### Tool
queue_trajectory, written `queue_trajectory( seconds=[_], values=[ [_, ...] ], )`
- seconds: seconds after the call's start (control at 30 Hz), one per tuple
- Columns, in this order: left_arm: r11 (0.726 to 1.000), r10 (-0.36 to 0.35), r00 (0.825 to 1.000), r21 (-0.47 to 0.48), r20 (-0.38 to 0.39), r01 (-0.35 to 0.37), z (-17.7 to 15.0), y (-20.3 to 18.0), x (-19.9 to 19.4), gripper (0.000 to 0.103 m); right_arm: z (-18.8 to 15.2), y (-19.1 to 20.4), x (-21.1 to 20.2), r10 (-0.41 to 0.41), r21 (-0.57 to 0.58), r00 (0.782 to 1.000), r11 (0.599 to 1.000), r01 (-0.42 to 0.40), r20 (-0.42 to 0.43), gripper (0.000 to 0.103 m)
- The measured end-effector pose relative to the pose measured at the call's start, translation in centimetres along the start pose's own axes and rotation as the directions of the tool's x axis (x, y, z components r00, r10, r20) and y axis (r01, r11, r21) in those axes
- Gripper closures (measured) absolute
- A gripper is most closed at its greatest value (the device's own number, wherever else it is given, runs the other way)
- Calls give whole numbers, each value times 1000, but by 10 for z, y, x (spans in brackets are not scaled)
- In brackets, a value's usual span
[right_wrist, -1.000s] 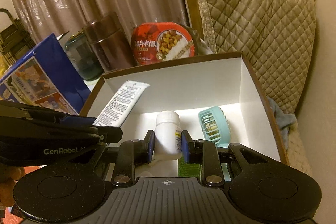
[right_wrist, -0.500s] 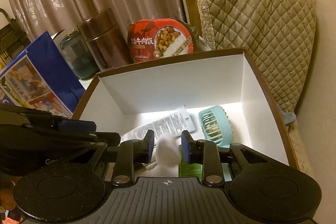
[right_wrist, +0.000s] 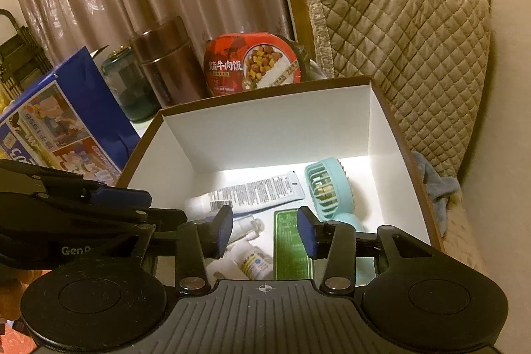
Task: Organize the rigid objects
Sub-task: 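Open both tools to drop the tube and pill bottle into the box, then withdraw both tools from the box toward the medicine box and charger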
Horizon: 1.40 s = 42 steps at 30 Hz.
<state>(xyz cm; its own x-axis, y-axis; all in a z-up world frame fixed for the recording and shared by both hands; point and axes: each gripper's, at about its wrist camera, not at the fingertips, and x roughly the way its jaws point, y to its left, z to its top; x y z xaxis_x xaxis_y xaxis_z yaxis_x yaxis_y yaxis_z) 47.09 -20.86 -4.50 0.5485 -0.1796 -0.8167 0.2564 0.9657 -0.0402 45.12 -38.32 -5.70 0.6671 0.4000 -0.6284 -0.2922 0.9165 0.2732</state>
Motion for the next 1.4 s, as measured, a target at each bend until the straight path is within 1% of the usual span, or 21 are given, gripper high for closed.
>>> queue_trajectory(
  seconds=[0.17, 0.33, 0.4, 0.43, 0.47, 0.53, 0.6, 0.7, 0.9, 1.1, 1.27, 1.4],
  values=[
    [1000, -18, 1000, -11, 20, 19, -7, -2, -14, 66, -3, 2, -11, -3, 6, 1000, 1000, 3, 8, 61],
    [998, -48, 997, -25, 53, 49, -16, -4, -35, 66, -8, 4, -31, -3, 34, 999, 999, 1, 41, 60],
    [997, -61, 996, -32, 69, 64, -22, -4, -47, 63, -9, 4, -40, 6, 56, 999, 998, -8, 46, 57],
    [997, -68, 995, -36, 76, 70, -26, -4, -53, 58, -11, 5, -46, 14, 66, 998, 998, -17, 54, 53],
    [996, -70, 994, -42, 83, 74, -31, -3, -60, 57, -13, 6, -51, 20, 75, 998, 997, -25, 62, 47],
    [996, -71, 993, -48, 97, 76, -42, -1, -74, 54, -19, 8, -65, 27, 100, 996, 994, -35, 81, 39],
    [996, -65, 992, -48, 105, 70, -53, 2, -86, 50, -25, 10, -76, 33, 119, 995, 992, -44, 96, 35],
    [997, -54, 992, -47, 112, 59, -71, 7, -105, 50, -36, 18, -91, 29, 124, 994, 991, -42, 104, 33],
    [994, -51, 992, -85, 119, 61, -112, 23, -141, 49, -62, 44, -117, 45, 114, 994, 992, -56, 97, 31],
    [992, -34, 993, -115, 114, 47, -156, 39, -172, 48, -90, 85, -137, 96, 76, 992, 992, -102, 78, 31],
    [991, -5, 996, -136, 93, 18, -195, 58, -195, 48, -109, 125, -142, 143, 34, 989, 989, -144, 50, 31],
    [985, 15, 997, -170, 75, -2, -221, 74, -209, 48, -124, 153, -140, 168, -4, 986, 986, -168, 14, 31]
  ],
)
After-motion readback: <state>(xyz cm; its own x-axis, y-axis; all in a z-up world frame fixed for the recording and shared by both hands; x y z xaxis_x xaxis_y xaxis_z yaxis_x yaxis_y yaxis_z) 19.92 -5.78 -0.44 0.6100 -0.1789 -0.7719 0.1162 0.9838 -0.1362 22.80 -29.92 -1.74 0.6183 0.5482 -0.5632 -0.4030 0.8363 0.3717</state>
